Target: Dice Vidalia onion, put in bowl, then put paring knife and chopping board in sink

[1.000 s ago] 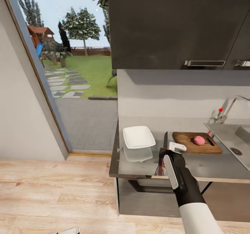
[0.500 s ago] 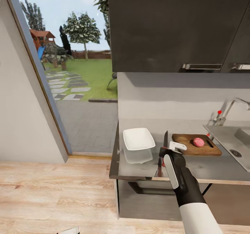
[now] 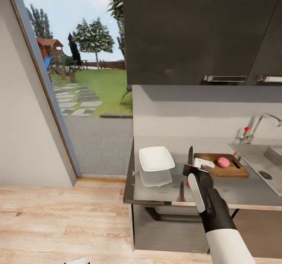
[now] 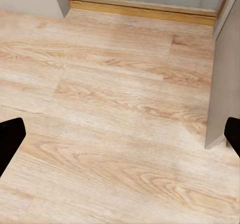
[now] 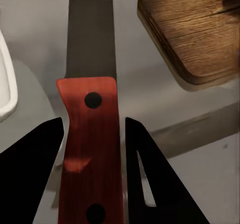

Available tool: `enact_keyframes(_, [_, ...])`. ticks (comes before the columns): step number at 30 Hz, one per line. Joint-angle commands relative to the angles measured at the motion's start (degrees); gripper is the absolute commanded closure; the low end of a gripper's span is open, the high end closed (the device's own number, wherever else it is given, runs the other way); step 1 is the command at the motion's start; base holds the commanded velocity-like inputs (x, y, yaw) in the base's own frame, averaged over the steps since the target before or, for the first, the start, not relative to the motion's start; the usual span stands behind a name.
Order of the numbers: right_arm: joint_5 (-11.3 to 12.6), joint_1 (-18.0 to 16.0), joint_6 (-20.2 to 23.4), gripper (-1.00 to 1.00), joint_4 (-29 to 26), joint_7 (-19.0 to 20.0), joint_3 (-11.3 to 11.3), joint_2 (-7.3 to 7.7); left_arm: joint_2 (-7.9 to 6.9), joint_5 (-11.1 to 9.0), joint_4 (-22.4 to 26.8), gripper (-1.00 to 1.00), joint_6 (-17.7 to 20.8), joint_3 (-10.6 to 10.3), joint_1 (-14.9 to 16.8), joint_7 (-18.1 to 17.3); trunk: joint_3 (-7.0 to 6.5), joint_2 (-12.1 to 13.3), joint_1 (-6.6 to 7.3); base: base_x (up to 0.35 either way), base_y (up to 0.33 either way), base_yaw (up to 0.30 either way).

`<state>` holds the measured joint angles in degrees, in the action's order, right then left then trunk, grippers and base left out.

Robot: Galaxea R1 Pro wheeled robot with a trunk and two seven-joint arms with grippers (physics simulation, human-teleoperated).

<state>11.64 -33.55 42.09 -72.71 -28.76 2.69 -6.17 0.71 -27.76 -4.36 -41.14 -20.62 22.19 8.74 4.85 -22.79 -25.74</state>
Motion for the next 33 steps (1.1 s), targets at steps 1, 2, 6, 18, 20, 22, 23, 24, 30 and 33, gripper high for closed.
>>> enact_keyframes(1, [0.61,-0.05,0.11,1.00,-0.15,-0.51,0.03,0.02,0.04,-0.10,-0.21,-1.00,-0.26,-0.48,0.11,0.31,0.04,-0.13,-0.04,0.000,0.000,0.000])
enact_keyframes(2, [0.60,-0.06,0.13,1.00,-0.37,-0.51,0.04,0.08,0.05,-0.10,-0.21,-1.00,-0.26,-0.48,0.12,0.31,-0.05,-0.13,-0.04,0.000,0.000,0.000])
enact_keyframes(6, [0.54,-0.05,0.41,1.00,-2.16,-0.66,0.04,0.29,0.07,-0.10,-0.21,-1.00,-0.26,-0.48,0.13,0.31,-0.40,-0.13,-0.04,0.000,0.000,0.000])
enact_keyframes(18, [-15.52,-0.07,0.54,1.00,-3.73,-0.77,-5.99,1.45,0.08,-0.10,-0.21,-1.00,-0.26,-0.53,0.12,0.31,-1.47,-0.13,-0.04,0.000,0.000,0.000])
enact_keyframes(20, [-18.55,-0.04,0.54,1.00,-3.74,-0.84,-6.94,1.39,0.08,-0.10,-0.21,-1.00,-0.26,-0.52,0.12,0.31,-1.65,-0.13,-0.04,0.000,0.000,0.000])
enact_keyframes(22, [-20.56,-0.06,0.54,1.00,-3.75,-0.90,-7.27,1.34,0.08,-0.10,-0.21,-1.00,-0.26,-0.54,0.13,0.31,-1.83,-0.13,-0.04,0.000,0.000,0.000])
enact_keyframes(23, [-22.05,-0.05,0.54,1.00,-3.75,-0.92,-7.39,1.28,0.08,-0.10,-0.21,-1.00,-0.26,-0.53,0.13,0.31,-1.92,-0.13,-0.04,0.000,0.000,0.000])
enact_keyframes(24, [-23.70,-0.07,0.54,1.00,-3.75,-0.93,-7.47,1.20,0.08,-0.10,-0.21,-1.00,-0.26,-0.54,0.13,0.31,-2.01,-0.13,-0.04,0.000,0.000,0.000])
enact_keyframes(30, [-34.48,-0.07,0.58,1.00,-3.67,-0.95,-8.09,0.95,0.08,-0.10,-0.21,-1.00,-0.25,-0.54,0.13,0.31,-2.55,-0.13,-0.04,-0.016,-0.051,0.000])
enact_keyframes(33, [-37.91,-0.06,0.66,1.00,-3.67,-0.95,-10.27,0.91,0.08,-0.10,-0.21,-1.00,-0.22,-0.52,0.13,0.31,-2.82,-0.13,-0.04,-0.081,-0.244,0.000])
